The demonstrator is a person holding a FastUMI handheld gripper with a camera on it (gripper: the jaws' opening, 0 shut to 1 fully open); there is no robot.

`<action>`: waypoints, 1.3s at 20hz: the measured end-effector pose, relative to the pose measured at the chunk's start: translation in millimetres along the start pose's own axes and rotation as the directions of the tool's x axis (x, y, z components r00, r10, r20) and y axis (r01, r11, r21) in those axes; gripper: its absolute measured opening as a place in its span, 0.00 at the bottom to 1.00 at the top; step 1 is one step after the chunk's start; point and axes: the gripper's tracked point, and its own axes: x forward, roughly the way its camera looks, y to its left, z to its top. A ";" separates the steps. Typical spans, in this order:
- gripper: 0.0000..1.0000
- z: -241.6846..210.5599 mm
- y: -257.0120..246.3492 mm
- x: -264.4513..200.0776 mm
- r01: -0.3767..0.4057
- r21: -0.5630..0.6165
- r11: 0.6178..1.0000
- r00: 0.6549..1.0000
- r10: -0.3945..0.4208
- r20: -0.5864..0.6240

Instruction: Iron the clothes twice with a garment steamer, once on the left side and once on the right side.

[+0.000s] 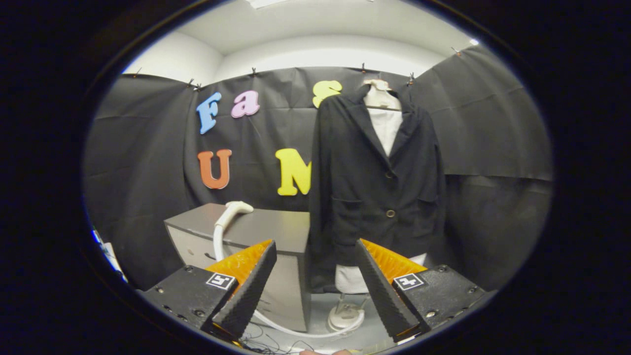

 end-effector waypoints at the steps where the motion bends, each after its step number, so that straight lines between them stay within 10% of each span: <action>1: 1.00 3.4 17.1 8.8 -0.021 0.008 1.000 1.000 0.021 -0.004; 15: 1.00 26.7 226.5 213.9 -0.425 0.023 0.905 0.883 0.420 -0.208; 26: 0.84 -32.5 264.2 333.0 -0.390 0.038 0.920 0.808 0.362 -0.464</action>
